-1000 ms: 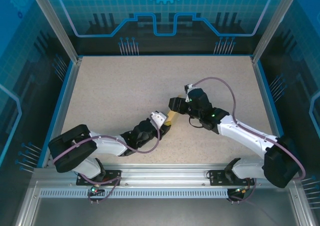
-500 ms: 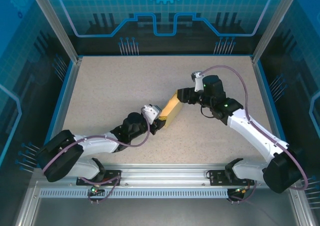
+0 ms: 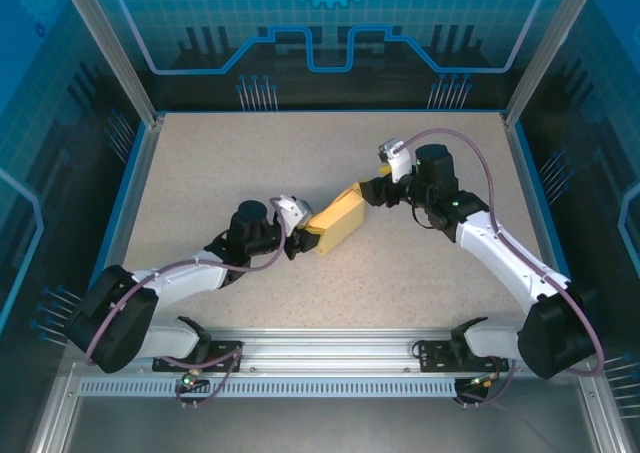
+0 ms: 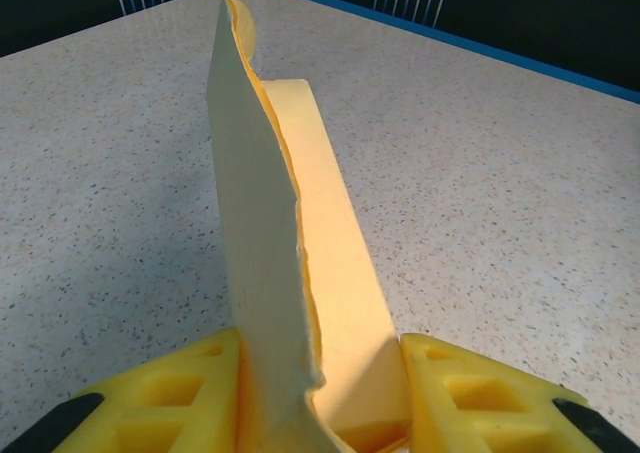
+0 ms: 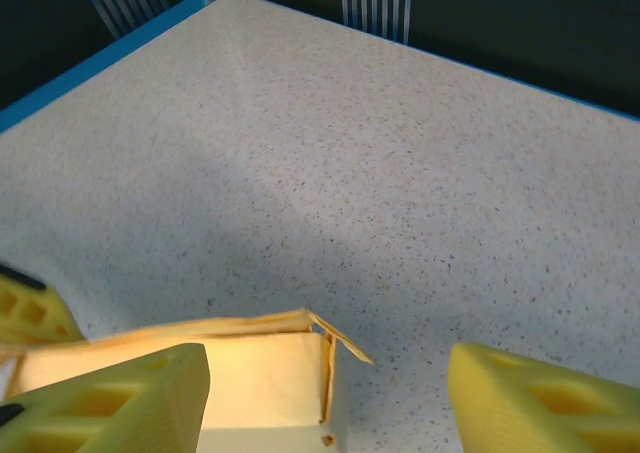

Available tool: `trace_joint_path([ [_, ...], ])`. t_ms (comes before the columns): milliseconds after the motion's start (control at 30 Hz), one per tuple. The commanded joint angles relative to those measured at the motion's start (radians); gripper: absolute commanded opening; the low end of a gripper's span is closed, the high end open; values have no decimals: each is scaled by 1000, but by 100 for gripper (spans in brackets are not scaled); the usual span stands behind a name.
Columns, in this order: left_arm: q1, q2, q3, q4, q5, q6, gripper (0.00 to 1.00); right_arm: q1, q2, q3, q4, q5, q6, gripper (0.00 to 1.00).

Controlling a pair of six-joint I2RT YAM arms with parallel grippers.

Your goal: Fold the paper box

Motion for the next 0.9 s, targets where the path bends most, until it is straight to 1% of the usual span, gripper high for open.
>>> trace_joint_path([
  [0,52,-26,22,-8,179,45,33,-29,-17,-49,50,-147,-170,65],
  [67,77,-13,26,-1,236,41,33,-34,-8,-59,47,-241,-238,64],
  [167,98,8,44,-23,299,55,32,-33,14,-46,11,-337,-294,64],
  [233,109,19,57,-55,321,77,32,-31,23,-38,-9,-361,-309,63],
  [300,122,31,76,-108,338,111,32,-31,30,-37,-11,-357,-307,63],
  [400,132,47,90,-143,353,153,32,-27,47,-28,-19,-311,-289,62],
  [567,134,81,116,-198,371,218,33,0,65,21,-92,-90,-187,58],
  [733,137,109,136,-245,408,286,35,59,47,23,-184,58,-195,58],
  [800,139,117,149,-254,419,305,35,74,30,15,-215,77,-216,58],
  [867,140,126,175,-293,423,327,35,76,12,7,-247,62,-248,58],
])
